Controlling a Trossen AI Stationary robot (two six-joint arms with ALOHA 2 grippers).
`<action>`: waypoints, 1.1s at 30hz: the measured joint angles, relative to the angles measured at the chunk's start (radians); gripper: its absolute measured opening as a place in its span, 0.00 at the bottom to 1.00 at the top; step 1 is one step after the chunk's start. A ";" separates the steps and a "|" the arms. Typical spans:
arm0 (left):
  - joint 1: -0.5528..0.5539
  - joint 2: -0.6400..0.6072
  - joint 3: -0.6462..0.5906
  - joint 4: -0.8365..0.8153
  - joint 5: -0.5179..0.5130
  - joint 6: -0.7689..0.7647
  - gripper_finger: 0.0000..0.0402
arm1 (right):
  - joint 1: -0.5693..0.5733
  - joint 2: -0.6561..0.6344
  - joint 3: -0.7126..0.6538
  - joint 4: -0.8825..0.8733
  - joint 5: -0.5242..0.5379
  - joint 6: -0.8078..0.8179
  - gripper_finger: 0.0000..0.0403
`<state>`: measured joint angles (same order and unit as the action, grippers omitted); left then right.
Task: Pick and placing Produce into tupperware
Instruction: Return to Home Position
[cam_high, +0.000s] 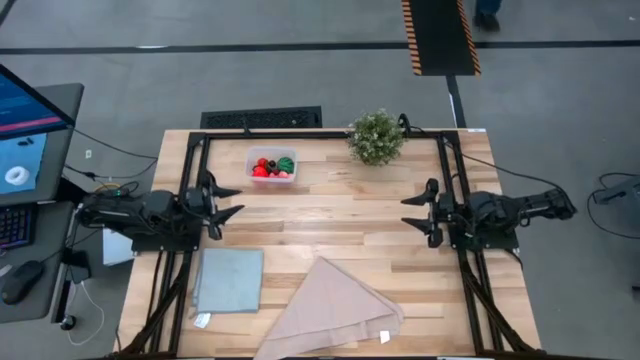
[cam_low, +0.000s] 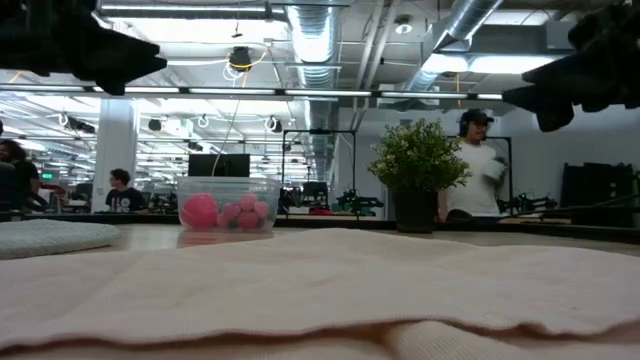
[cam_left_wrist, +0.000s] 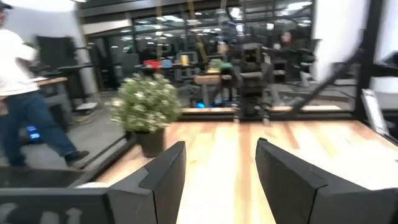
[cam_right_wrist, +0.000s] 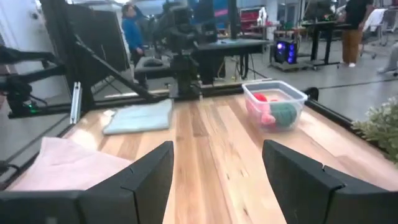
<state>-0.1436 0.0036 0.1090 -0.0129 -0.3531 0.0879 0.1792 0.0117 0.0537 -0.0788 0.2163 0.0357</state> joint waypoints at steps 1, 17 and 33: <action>0.000 0.000 -0.019 0.018 0.024 0.002 0.46 | -0.001 0.001 -0.007 0.016 -0.023 -0.015 0.67; 0.002 0.014 -0.099 0.098 -0.049 -0.013 0.46 | -0.059 0.047 -0.017 0.033 -0.060 -0.013 0.67; 0.002 0.049 -0.101 0.094 0.003 0.073 0.46 | -0.051 0.099 -0.017 0.034 -0.059 -0.018 0.67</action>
<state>-0.1421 0.0525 0.0082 0.0811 -0.3505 0.1608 0.1284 0.1112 0.0364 -0.0452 0.1574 0.0181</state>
